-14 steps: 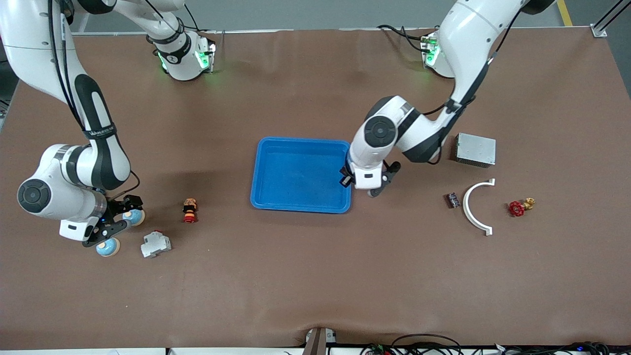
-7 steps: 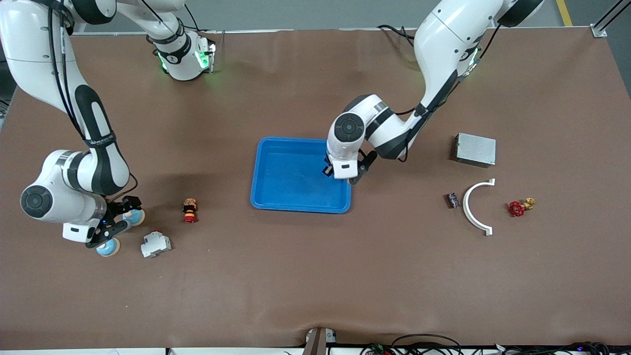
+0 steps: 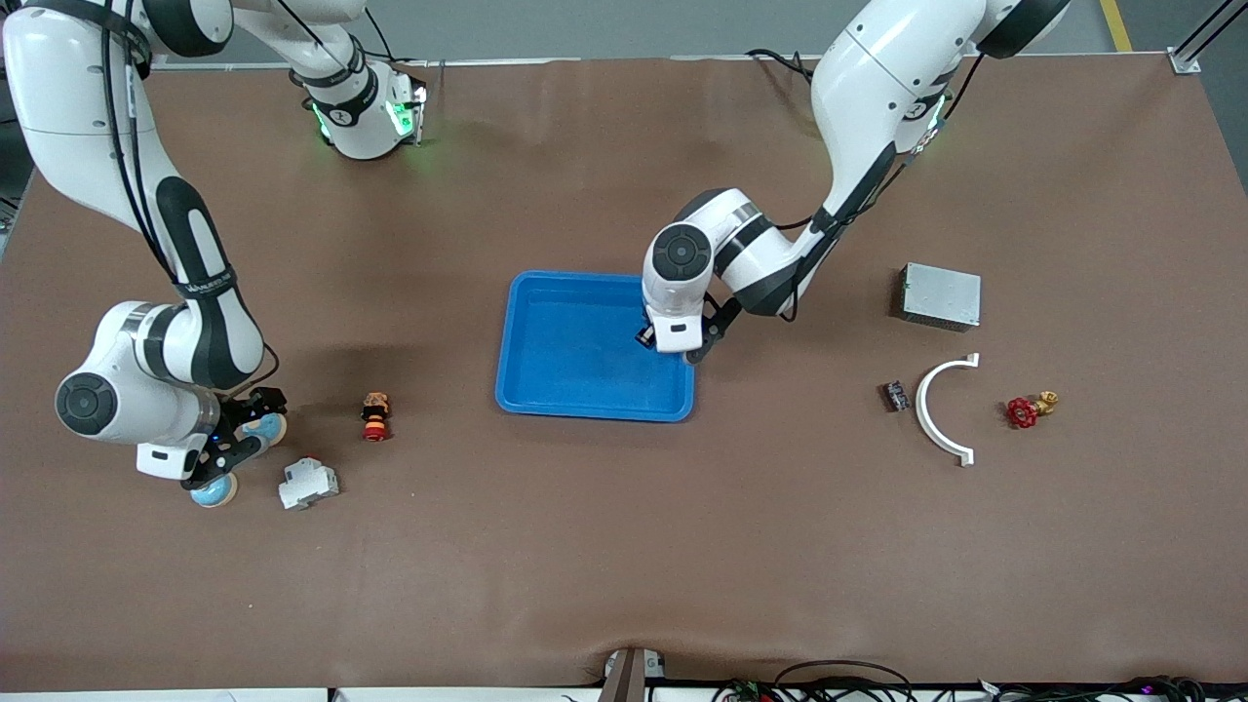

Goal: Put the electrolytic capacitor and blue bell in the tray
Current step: 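Release the capacitor and return the left gripper while the right gripper lifts the bell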

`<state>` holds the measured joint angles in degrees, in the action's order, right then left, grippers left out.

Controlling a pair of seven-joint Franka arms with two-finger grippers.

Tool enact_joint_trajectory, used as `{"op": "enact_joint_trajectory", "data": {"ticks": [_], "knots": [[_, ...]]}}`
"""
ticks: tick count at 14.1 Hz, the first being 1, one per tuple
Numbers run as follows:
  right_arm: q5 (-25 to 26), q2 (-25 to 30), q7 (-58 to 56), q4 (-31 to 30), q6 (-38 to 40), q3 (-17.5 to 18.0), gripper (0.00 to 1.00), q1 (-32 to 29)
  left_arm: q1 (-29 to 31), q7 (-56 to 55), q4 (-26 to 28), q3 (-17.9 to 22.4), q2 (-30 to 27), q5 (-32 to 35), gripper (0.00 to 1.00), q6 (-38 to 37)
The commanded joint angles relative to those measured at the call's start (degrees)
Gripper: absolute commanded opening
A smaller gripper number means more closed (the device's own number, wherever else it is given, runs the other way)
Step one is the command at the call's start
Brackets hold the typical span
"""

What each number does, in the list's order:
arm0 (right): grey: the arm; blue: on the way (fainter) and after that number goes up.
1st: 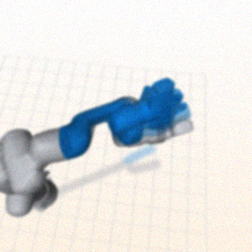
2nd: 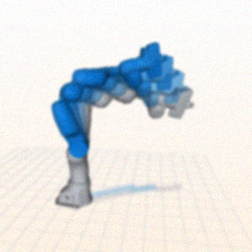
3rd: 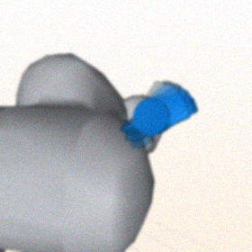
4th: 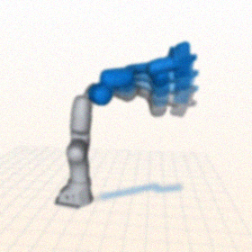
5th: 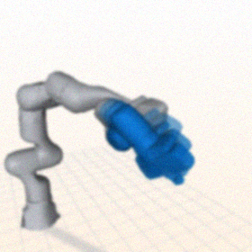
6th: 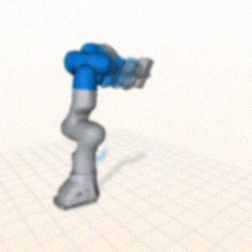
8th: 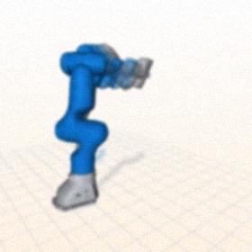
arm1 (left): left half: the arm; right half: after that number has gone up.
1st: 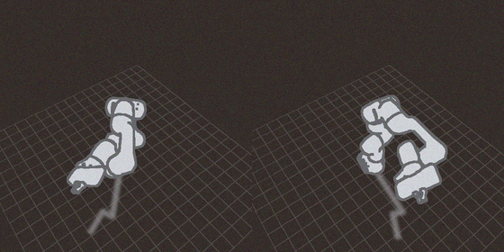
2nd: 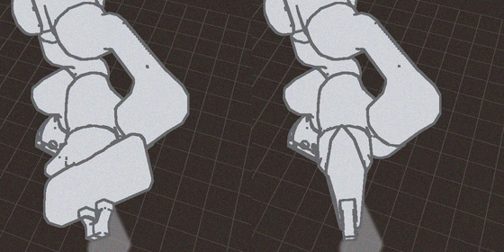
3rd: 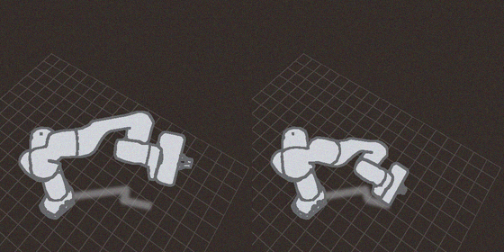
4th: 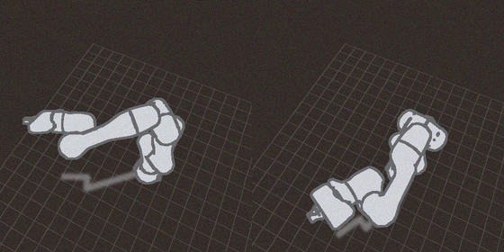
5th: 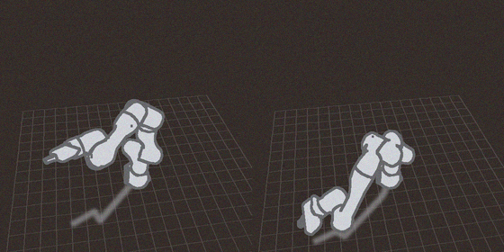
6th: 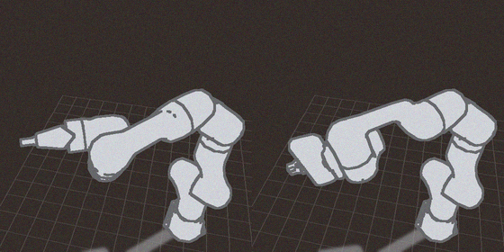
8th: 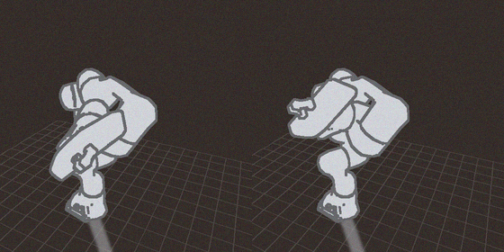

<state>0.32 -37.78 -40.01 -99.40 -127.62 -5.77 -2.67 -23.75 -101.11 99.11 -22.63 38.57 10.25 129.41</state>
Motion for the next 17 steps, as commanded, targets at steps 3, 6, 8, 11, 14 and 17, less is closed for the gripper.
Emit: {"op": "enact_joint_trajectory", "data": {"ticks": [3, 6, 8, 11, 14, 17], "knots": [[0.8, -2.0, -0.6, 1.1, -0.2, 0.7, 1.0, -0.9, 7.3, 2.4, -0.1, 0.6, -11.3, 1.4, 1.0, -9.3], [0.8, -2.4, -4.7, 1.1, -1.1, 0.8, 0.53, -1.4, 13.0, 11.2, 0.3, 0.5, -14.8, 1.4, 1.0, -12.9], [0.3, -2.3, -6.2, 1.1, -1.0, 0.8, 0.27, -1.7, 17.0, 18.1, 2.0, 0.5, -16.2, 1.4, 1.0, -13.9], [0.2, -1.7, -5.9, 1.0, 0.3, 0.8, 0.14, -1.5, 22.7, 29.3, 5.0, 0.6, -17.1, 1.4, 1.0, -13.9], [-2.5, 4.4, -2.7, 1.7, 13.0, 1.0, 0.13, -0.2, 26.1, 33.3, 6.7, 0.6, -16.0, 5.1, 0.98, -13.3], [-3.1, 12.0, 16.7, 2.1, 25.4, 1.0, 0.14, 5.8, 29.5, 34.2, 10.2, 0.5, -13.6, 9.7, 0.95, -7.6]]}}
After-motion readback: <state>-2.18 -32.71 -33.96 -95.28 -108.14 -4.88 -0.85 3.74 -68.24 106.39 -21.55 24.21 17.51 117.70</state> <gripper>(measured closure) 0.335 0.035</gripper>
